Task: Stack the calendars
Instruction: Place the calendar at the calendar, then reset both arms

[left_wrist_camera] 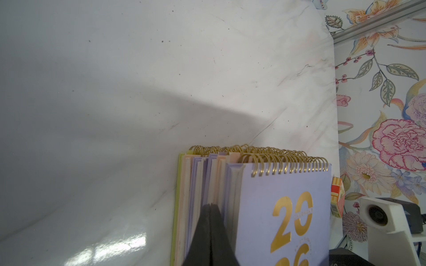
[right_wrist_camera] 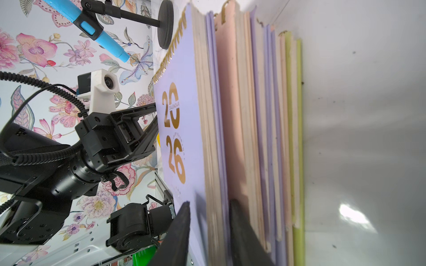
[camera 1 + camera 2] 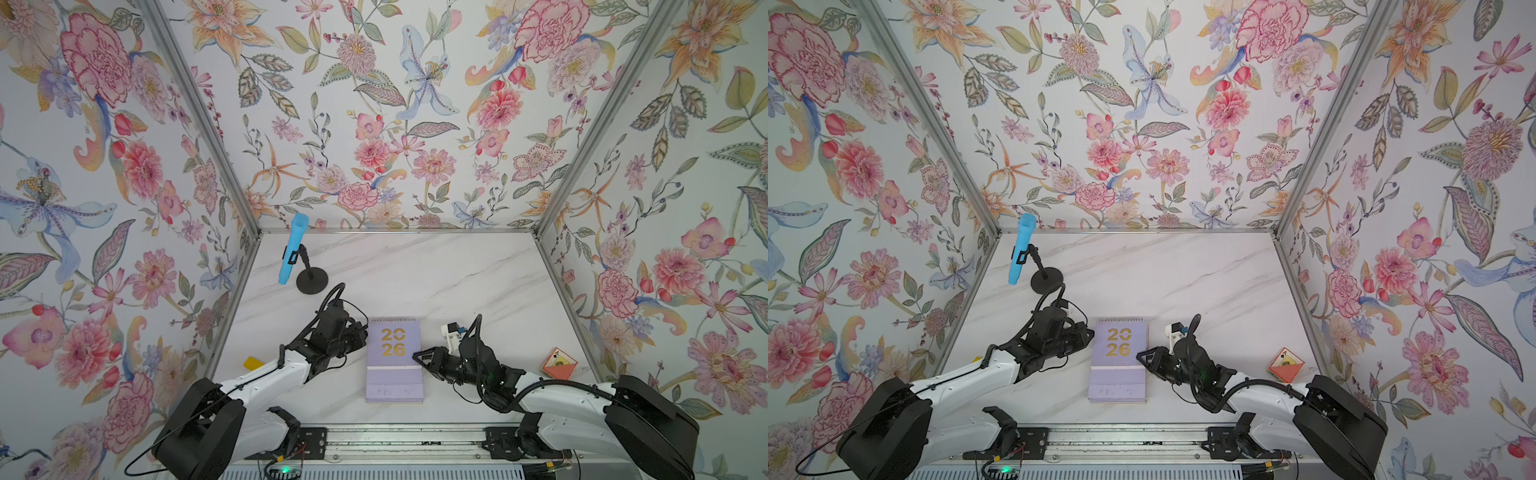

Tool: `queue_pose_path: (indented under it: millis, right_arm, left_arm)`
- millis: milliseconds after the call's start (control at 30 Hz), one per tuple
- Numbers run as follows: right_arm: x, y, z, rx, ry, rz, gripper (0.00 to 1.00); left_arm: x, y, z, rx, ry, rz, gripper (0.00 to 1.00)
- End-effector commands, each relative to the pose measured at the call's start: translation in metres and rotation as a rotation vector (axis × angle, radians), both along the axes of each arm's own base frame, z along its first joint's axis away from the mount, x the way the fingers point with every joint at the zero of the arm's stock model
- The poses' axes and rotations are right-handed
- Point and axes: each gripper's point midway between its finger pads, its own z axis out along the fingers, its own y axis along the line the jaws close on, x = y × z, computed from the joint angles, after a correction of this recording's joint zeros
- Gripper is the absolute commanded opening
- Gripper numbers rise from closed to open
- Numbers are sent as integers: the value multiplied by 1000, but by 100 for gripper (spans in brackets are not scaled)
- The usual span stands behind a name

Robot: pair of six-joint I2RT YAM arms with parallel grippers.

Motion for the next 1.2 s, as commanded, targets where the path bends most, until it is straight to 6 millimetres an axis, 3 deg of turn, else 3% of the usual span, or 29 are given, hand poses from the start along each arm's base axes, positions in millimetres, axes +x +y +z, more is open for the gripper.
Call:
queue_pose_path:
  millis: [0, 400, 1167]
  right_arm:
    - [3, -7, 0, -2, -1, -38, 31]
    - [7, -23, 0, -50, -11, -77, 35]
    - [14, -43, 1, -42, -9, -121, 38]
  left_arm:
    - [-2, 4, -2, 28, 2, 15, 0]
    - [-2, 7, -7, 71, 18, 14, 0]
    - [2, -9, -7, 116, 21, -20, 0]
